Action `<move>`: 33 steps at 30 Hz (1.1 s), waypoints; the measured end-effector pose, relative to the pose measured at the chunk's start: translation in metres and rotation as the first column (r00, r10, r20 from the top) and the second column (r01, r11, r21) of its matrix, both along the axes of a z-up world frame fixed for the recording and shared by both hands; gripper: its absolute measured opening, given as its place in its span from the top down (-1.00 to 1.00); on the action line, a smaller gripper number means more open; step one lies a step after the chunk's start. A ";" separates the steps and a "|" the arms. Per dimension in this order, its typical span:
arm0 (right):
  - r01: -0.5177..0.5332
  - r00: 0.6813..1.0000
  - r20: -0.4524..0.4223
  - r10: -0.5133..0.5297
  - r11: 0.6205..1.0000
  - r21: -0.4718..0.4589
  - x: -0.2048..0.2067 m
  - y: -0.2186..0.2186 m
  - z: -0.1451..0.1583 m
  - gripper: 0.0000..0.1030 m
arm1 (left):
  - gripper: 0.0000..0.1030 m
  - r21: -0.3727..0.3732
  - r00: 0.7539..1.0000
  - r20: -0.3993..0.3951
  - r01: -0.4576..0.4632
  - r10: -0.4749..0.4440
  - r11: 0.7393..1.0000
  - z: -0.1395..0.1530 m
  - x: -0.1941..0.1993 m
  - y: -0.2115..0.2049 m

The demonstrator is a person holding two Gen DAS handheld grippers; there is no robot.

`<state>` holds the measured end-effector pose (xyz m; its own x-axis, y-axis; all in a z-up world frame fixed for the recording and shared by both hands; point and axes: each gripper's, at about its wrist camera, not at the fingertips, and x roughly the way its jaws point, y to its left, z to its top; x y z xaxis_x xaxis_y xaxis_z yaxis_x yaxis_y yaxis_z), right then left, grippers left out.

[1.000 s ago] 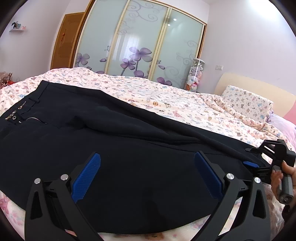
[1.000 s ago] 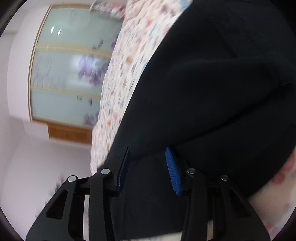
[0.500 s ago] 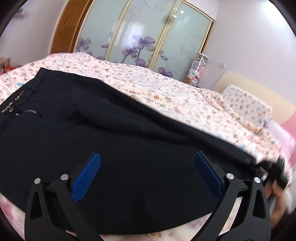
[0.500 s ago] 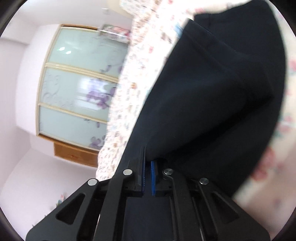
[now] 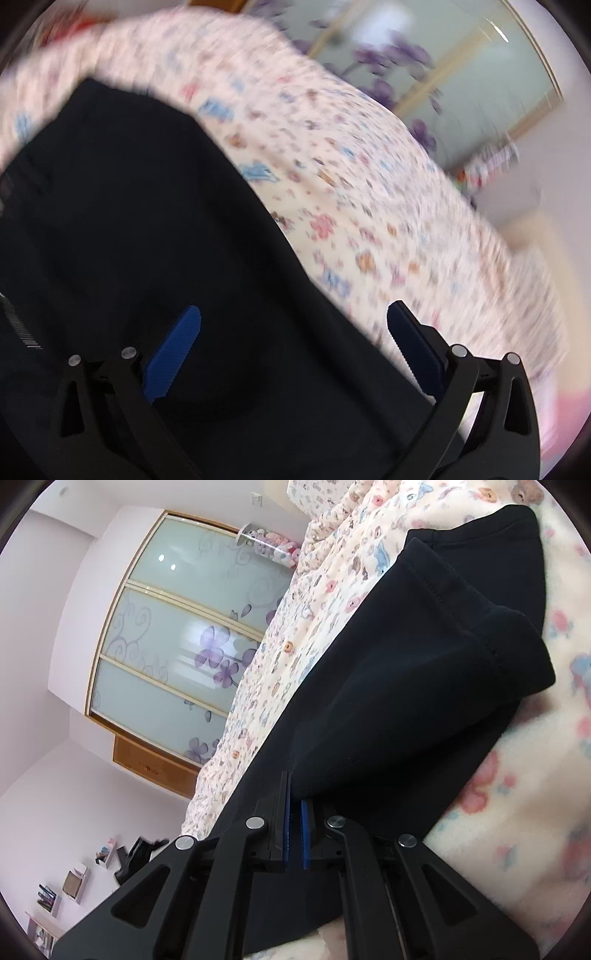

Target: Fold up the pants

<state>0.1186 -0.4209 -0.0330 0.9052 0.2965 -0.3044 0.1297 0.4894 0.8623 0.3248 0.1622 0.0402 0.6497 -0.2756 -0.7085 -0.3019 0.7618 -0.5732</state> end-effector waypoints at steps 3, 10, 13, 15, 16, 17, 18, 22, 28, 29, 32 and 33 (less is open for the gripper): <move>-0.014 1.000 -0.004 0.014 1.000 -0.005 0.000 0.002 0.000 0.91 | -0.88 0.002 0.996 -0.057 -0.073 0.073 0.997 -0.015 0.022 0.006; -0.027 1.000 -0.001 0.027 1.000 0.005 -0.002 0.002 -0.001 0.91 | 0.46 0.149 0.978 -0.169 -0.100 0.125 0.984 -0.030 0.051 0.003; -0.027 1.000 0.003 0.027 1.000 -0.007 -0.004 0.003 0.000 0.91 | 0.90 0.130 0.983 -0.138 -0.105 0.123 0.986 -0.029 0.042 0.001; -0.025 1.000 0.004 0.025 1.000 -0.016 -0.004 0.003 0.002 0.91 | 0.91 0.173 0.986 -0.108 -0.105 0.125 0.979 -0.020 0.033 -0.002; -0.024 1.000 0.008 0.024 0.999 -0.021 -0.004 0.004 0.003 0.91 | 0.92 0.196 0.988 -0.088 -0.106 0.125 0.975 -0.015 0.028 -0.002; -0.023 1.000 0.012 0.023 0.999 -0.023 -0.005 0.004 0.004 0.91 | 0.92 0.223 0.991 -0.062 -0.105 0.121 0.969 -0.007 0.019 -0.005; -0.020 1.000 0.016 0.021 0.999 -0.028 -0.006 0.003 0.005 0.91 | 0.92 0.246 0.993 -0.036 -0.103 0.116 0.964 0.000 0.011 -0.007; 0.004 0.999 0.040 -0.001 0.997 -0.071 -0.008 -0.003 0.016 0.91 | 0.92 0.270 0.995 0.046 -0.098 0.089 0.958 0.028 -0.038 -0.008; 0.002 1.000 0.031 0.002 0.992 -0.123 0.026 -0.032 0.052 0.91 | 0.92 0.270 0.986 0.155 -0.102 0.061 0.958 0.053 -0.131 -0.009; -0.008 0.999 0.047 0.015 0.991 -0.135 0.034 -0.039 0.068 0.91 | 0.91 0.288 0.983 0.174 -0.101 0.052 0.952 0.056 -0.146 -0.013; -0.011 0.986 0.158 0.046 0.977 -0.213 0.023 -0.044 0.112 0.91 | 0.90 0.324 0.973 0.230 -0.106 0.030 0.940 0.053 -0.199 -0.024; -0.005 0.982 0.181 0.056 0.963 -0.268 0.012 -0.042 0.121 0.91 | 0.89 0.323 0.971 0.238 -0.108 0.030 0.940 0.046 -0.217 -0.024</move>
<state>0.1305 -0.4627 0.0885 0.9449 0.2563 -0.2035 -0.0386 0.7049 0.7082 0.1077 0.1381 0.0863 0.8125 0.0002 -0.5829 -0.2523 0.9016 -0.3513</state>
